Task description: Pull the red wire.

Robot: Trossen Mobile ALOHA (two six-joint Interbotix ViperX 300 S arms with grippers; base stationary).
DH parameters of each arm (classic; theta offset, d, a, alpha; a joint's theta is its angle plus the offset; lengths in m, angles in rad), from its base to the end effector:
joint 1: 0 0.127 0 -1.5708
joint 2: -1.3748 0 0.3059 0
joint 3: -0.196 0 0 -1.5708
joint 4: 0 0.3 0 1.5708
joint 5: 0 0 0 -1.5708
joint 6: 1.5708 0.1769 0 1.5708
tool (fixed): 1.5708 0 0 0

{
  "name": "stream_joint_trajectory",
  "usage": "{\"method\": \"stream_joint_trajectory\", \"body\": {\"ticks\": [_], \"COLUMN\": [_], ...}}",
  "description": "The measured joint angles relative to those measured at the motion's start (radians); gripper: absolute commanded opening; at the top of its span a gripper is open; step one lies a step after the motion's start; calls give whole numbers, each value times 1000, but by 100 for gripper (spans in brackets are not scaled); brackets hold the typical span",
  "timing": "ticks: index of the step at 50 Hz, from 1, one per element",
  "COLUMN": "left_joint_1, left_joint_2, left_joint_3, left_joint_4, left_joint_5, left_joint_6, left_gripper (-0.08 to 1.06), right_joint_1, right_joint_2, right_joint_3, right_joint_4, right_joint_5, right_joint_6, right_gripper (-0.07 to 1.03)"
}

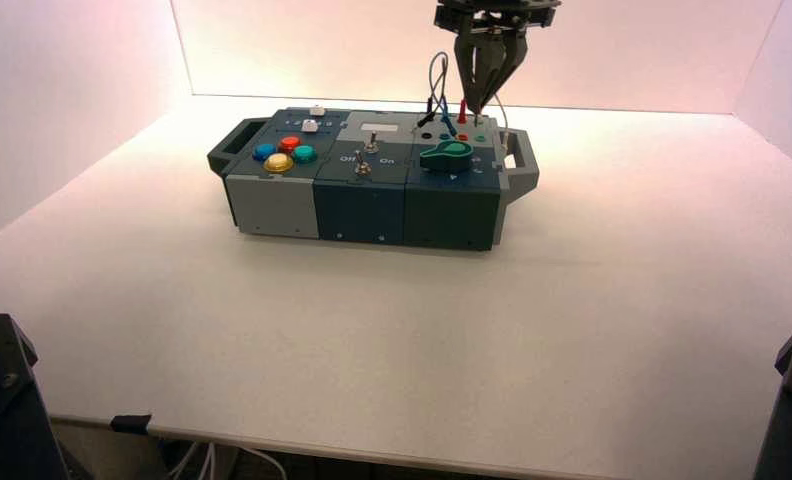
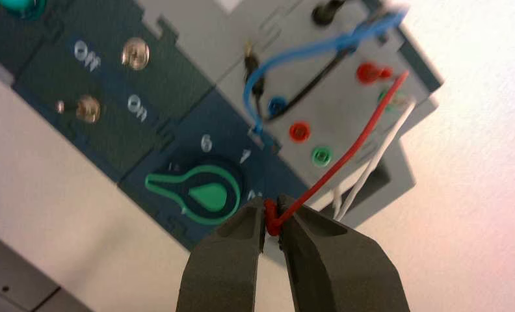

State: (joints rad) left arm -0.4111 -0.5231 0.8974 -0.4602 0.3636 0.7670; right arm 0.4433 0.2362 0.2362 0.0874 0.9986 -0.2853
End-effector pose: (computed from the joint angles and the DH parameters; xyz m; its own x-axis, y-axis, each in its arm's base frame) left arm 0.2769 -0.1512 0.1941 0.6275 -0.4459 -0.6383 0.6711 0.7254 0.1530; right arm 0.3677 0.1889 0.0928 0.0599 0.1097 -0.9922 -0.6340 0.7719 0.0471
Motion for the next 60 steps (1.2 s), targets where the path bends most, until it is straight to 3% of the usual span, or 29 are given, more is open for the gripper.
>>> {"method": "stream_joint_trajectory", "body": {"ticks": [4,7,12,31,42,60], "left_joint_1": [0,0,2,0,0,0], "left_joint_2": [-2,-2,-2,17,17,17], "left_joint_3": [0,-2,0,0,0,20], "left_joint_4": [0,0,0,0,0,0], "left_joint_5": [0,2,-2,-15,-28,-67], "left_joint_6": [-2,-2,-2,0,0,0], "left_gripper": [-3,-3,-3,-3,-3,-3], "right_joint_1": [0,0,0,-2,-2,-2], "right_joint_2": [-15,-37,-58,-153,-215,-293], "right_joint_3": [21,37,38,52,107,201], "right_joint_4": [0,0,0,0,-2,0], "right_joint_5": [-15,-31,-35,-2,12,-58], "right_joint_6": [-14,-28,-31,-32,-35,-37], "right_gripper": [12,29,42,44,44,44]}}
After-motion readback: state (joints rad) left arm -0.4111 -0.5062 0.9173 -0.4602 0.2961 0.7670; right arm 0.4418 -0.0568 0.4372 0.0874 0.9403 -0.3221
